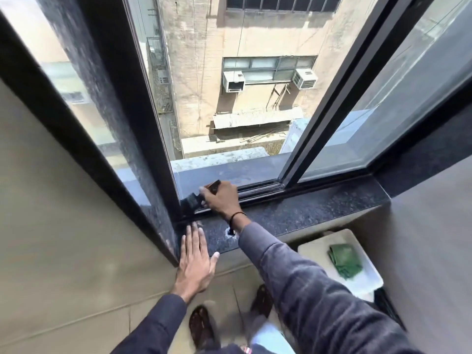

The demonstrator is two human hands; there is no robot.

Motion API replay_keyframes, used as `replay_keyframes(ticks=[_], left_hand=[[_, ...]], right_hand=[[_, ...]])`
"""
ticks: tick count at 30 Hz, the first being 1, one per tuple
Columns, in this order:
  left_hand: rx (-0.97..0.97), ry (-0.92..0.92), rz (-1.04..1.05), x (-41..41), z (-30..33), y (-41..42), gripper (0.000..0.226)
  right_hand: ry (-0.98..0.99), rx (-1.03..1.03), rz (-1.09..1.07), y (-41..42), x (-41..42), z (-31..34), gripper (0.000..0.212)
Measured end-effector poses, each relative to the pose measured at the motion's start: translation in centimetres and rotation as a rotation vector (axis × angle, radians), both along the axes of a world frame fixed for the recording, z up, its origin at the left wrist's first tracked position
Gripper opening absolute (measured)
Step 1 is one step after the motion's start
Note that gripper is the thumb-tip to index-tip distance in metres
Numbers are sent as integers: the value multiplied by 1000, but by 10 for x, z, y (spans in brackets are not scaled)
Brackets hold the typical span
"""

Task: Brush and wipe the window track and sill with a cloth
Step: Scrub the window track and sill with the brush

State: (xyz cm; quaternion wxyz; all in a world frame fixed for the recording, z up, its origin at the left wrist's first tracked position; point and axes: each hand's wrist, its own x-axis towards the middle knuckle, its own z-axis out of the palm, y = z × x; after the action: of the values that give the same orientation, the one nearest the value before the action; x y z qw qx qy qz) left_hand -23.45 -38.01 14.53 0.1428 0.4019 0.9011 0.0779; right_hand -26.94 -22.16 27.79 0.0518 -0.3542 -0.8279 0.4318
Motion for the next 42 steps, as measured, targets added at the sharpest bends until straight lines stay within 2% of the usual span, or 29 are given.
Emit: replay_keyframes(ticks=[2,7,9,11,14,16,17,19,20,22,26,29,33,35,37,40,42], left_hand=[[-14,4,0,0,0,-1,91],[-37,-1,7,0,-4,-3,89],[-66,-23,16,0,-3,-2,88],[-25,-29,58,-2,4,2,84],[343,-158,206,-7,26,20,58],[600,-411,429,-16,47,46,41],[701,-627,547,-19,60,63,36],[846,-1063,669,-19,77,100,27],[854,-1138,652,-17,82,116,21],[760,-1067,583,-4,80,150,12],[596,-869,530,41,66,227,26],[500,-752,506,73,62,287,26],[441,-635,449,93,48,347,26],[381,-545,385,100,43,360,30],[328,-422,380,114,45,365,34],[471,-204,348,142,53,363,30],[581,-127,125,168,51,367,24]], right_hand=[[-39,63,-47,27,14,4,35],[-182,618,-195,98,72,9,27],[-146,637,-227,95,71,5,27],[-91,486,-231,81,56,1,31],[-6,4,-254,86,38,-2,38],[61,-338,-269,101,46,-2,46],[89,-422,-271,111,57,-1,44],[120,-484,-286,133,88,2,28],[130,-499,-316,143,104,1,24],[159,-545,-435,170,140,-3,24],[231,-638,-740,227,201,-20,25],[247,-634,-916,274,231,-31,41],[228,-681,-977,325,250,-53,29],[162,-654,-982,342,256,-63,15],[151,-654,-968,352,268,-70,20],[265,-672,-996,353,291,-80,19],[290,-580,-1084,346,316,-93,13]])
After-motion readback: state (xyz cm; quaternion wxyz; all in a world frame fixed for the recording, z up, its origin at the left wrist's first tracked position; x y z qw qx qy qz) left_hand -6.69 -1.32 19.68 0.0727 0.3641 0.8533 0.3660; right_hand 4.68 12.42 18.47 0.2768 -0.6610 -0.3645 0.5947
